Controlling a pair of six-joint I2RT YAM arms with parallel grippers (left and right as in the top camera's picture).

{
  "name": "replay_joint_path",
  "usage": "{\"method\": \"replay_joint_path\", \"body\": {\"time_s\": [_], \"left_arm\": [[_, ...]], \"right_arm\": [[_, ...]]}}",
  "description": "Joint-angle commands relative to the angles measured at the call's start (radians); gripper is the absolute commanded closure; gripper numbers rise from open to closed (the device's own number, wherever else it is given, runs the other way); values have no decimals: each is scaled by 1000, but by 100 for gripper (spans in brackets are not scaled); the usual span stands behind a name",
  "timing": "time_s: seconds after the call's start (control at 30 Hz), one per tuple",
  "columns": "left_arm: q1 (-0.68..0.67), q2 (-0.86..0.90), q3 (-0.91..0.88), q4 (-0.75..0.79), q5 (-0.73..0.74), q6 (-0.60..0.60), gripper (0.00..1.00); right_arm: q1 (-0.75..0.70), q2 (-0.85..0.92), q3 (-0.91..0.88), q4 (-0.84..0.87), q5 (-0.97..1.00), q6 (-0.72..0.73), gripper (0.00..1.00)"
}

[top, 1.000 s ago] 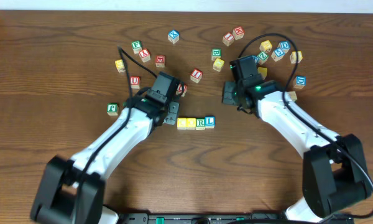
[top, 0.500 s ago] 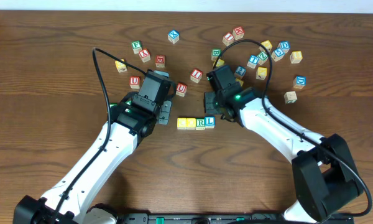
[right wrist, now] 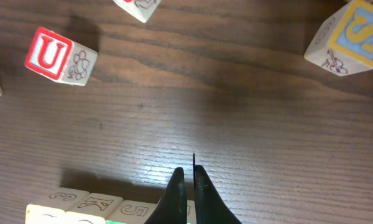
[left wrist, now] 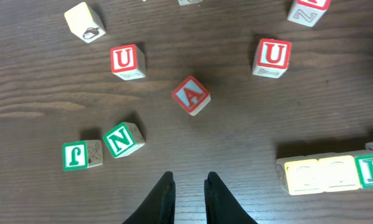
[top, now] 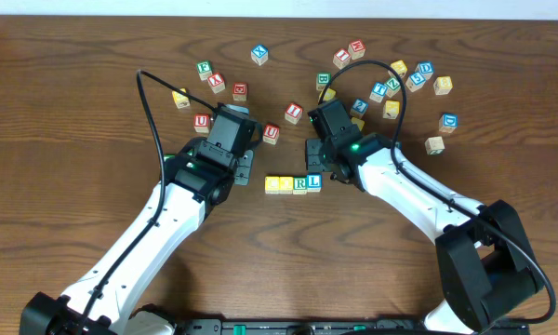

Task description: Spell out CORL

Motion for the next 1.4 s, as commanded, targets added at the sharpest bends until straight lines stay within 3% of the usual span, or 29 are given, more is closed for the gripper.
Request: {"method": "replay_joint_path", "body": {"time_s": [0.0, 0.37, 0.47, 0.6, 0.8, 0.97, 1.37], "left_arm": [[21, -12, 0, -3, 6, -7, 83], [192, -12, 0, 5, 378, 17, 83], [204, -11, 0, 1, 387, 17, 83], [204, -11, 0, -2, 387, 17, 63], [204, -11, 0, -3, 387, 17, 55], [204, -11, 0, -3, 387, 17, 42], [204, -11, 0, -3, 387, 17, 37]], "right_arm": [[10, 10, -31, 20, 16, -8, 99], [22, 10, -35, 19, 15, -8, 99], [22, 13, -36, 19, 15, -8, 99], [22, 40, -36, 20, 3, -8, 99], [22, 65, -36, 19, -9, -7, 99], [22, 68, -36, 22, -32, -8, 99], [58, 68, -36, 8, -44, -8, 99]]}}
